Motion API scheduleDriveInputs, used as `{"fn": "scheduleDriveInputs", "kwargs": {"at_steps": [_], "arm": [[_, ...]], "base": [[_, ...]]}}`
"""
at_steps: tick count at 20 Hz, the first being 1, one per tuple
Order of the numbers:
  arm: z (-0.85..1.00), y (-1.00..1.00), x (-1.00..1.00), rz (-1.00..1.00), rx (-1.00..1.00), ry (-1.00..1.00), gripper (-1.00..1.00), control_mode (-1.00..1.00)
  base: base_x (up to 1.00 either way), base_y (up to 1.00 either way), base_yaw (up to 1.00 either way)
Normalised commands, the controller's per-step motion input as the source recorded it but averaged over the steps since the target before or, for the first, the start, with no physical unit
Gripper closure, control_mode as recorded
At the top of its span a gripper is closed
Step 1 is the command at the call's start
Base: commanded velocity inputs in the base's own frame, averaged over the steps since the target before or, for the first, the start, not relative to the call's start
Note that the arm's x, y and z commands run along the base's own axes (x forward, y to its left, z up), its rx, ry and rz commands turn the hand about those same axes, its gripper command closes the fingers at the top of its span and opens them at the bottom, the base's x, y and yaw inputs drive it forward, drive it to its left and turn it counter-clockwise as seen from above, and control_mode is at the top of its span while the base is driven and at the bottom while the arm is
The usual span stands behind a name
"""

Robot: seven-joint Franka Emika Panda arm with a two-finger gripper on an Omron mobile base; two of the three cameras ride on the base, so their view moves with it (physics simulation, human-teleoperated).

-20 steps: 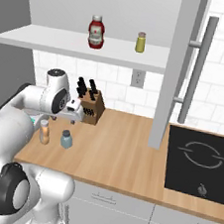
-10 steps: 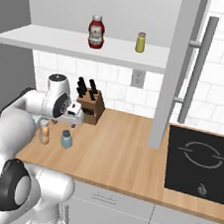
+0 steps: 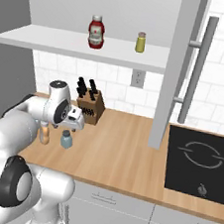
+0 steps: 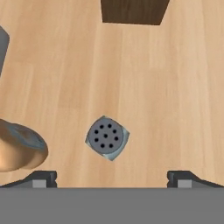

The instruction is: Put the shaker and condiment bottle from the counter next to their counterparts in the cabinet.

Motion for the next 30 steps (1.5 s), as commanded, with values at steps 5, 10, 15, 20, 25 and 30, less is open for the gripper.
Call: {"fn": "scheduleDriveInputs", "kwargs": {"at_steps": [5, 10, 15, 20, 25, 30], "arm": [[-0.15, 0.00, 0.12, 0.00, 0.00, 0.00, -1.00, -1.00], [-0.16, 0.00, 0.12, 0.00, 0.00, 0.00, -1.00, -1.00], [-0.21, 0.04, 0.06, 0.00, 0.00, 0.00, -1.00, -1.00], [-0.28, 0.08, 0.01, 0.00, 0.00, 0.00, -1.00, -1.00], [-0.28, 0.15, 0.05, 0.00, -0.02, 0.01, 1.00, -1.00], [-0.17, 0.10, 0.05, 0.00, -0.01, 0.01, 1.00, -1.00]], "base": [[0.00, 0.00, 0.00], [0.00, 0.00, 0.00], [0.00, 0.00, 0.00], [0.00, 0.00, 0.00], [0.00, 0.00, 0.00], [0.00, 0.00, 0.00]]}}
